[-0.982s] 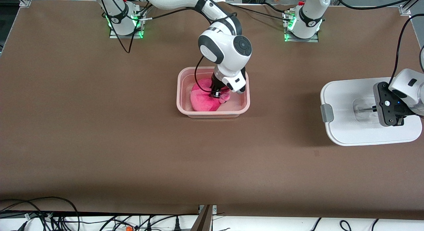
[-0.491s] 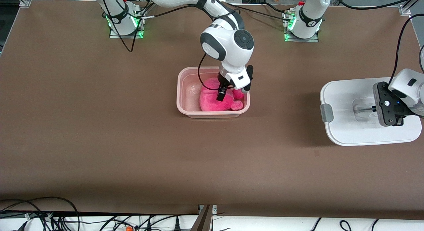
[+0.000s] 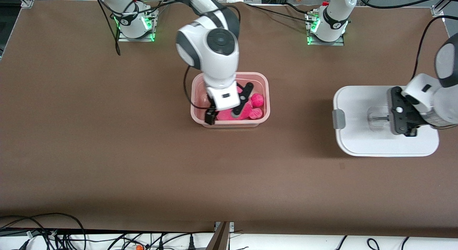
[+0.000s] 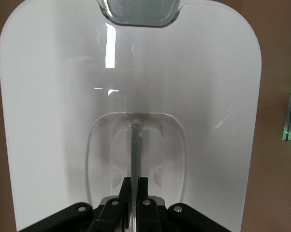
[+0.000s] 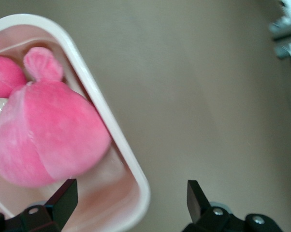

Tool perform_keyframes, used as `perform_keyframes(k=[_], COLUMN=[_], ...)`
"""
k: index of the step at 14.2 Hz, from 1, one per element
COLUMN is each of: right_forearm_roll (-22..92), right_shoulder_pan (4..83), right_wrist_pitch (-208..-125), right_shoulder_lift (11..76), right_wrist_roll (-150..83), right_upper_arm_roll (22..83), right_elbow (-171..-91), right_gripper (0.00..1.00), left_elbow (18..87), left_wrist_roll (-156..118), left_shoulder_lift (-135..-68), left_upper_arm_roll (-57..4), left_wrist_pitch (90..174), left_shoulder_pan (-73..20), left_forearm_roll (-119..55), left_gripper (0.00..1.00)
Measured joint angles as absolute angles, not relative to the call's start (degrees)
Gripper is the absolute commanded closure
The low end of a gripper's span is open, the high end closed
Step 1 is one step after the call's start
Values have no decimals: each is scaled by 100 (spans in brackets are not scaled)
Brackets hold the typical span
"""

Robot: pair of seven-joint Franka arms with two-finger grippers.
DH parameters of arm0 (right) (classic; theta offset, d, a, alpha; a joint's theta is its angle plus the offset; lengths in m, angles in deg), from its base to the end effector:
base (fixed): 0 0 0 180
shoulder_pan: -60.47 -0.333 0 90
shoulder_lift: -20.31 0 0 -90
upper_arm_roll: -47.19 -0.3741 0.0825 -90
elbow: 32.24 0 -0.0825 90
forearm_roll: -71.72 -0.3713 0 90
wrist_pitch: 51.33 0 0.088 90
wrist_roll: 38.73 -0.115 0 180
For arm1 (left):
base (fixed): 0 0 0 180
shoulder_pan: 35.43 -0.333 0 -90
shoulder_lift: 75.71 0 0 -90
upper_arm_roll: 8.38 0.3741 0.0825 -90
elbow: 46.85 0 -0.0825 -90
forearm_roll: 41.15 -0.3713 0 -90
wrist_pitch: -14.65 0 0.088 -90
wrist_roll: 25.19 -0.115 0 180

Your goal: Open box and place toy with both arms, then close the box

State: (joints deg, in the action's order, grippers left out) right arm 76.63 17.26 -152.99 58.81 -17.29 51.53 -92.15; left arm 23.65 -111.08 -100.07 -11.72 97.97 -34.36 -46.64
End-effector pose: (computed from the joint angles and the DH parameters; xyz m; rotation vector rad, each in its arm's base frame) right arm 0.5926 0.4932 0.4935 2.5850 1.5589 0.1179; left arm 0.6691 -0.0307 0.5609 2.1555 -2.1575 -0.3043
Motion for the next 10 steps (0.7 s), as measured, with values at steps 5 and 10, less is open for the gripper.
perform_keyframes(k=[5, 10], right_forearm_roll=[6875, 5922], right_shoulder_pan=[2167, 2422], right_wrist_pitch=[-14526, -14405], right_shoulder_lift=[5243, 4566], right_wrist_roll=[-1762, -1831], right_upper_arm_roll=[5737, 6908], right_elbow=[-9324, -10193], right_gripper=[0, 0], left_elbow=[2368, 2368], left_wrist_roll=[-10510, -9185], left_shoulder_lift=[-10222, -10294], left_upper_arm_roll=[-1221, -1231], left_wrist_pitch=[9925, 10191], left_shoulder_pan=[-2282, -1369], left_forearm_roll=[-4365, -4168], left_gripper=[100, 100])
